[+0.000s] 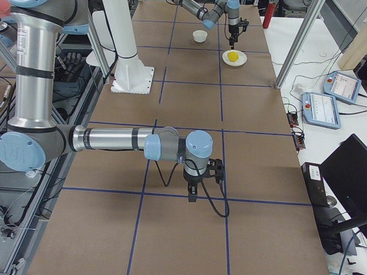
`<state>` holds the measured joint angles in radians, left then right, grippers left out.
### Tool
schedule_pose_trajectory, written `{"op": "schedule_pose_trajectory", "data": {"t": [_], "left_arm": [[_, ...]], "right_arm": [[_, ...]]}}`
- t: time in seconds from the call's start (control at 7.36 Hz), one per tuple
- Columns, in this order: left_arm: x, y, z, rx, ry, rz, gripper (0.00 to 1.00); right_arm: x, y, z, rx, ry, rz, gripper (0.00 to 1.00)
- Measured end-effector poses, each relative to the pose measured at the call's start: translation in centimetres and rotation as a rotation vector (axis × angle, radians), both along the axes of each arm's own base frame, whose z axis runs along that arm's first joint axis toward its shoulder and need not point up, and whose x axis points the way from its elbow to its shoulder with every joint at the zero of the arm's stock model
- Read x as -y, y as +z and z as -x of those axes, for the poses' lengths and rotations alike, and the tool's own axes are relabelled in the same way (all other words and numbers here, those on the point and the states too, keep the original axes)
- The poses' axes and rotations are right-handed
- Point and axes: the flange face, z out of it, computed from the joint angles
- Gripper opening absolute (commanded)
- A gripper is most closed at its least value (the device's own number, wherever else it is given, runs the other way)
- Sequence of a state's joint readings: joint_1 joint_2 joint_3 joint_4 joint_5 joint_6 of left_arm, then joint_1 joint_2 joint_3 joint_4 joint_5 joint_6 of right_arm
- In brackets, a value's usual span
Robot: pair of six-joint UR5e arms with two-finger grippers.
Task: Move lemon from plate to bowl
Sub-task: 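Move the left gripper over the yellow lemon on the white plate, then lower the left gripper and close it around the lemon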
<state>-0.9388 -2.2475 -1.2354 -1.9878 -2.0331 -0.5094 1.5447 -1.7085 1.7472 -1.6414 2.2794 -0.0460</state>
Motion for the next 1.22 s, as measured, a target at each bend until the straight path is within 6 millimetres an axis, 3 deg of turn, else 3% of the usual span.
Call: {"op": "schedule_pose_trajectory", "data": {"t": [0.27, 0.81, 0.95, 1.09, 1.22], "left_arm": [[0.0, -0.5, -2.5, -0.015, 0.033, -0.034, 1.0], [0.2, 1.8, -5.5, -0.021, 0.064, -0.047, 0.99], [0.0, 2.4, -6.1, -0.014, 0.073, -0.041, 0.89], [-0.1, 2.7, -6.4, -0.01, 0.082, -0.042, 0.48], [-0.1, 2.7, -6.5, -0.007, 0.093, -0.051, 0.28]], "right_arm": [[0.0, 0.0, 0.0, 0.0, 0.0, 0.0, 1.0], [0.0, 0.0, 0.0, 0.0, 0.0, 0.0, 1.0], [0.0, 0.0, 0.0, 0.0, 0.0, 0.0, 1.0], [0.0, 0.0, 0.0, 0.0, 0.0, 0.0, 1.0], [0.0, 0.0, 0.0, -0.001, 0.0, 0.0, 1.0]]}}
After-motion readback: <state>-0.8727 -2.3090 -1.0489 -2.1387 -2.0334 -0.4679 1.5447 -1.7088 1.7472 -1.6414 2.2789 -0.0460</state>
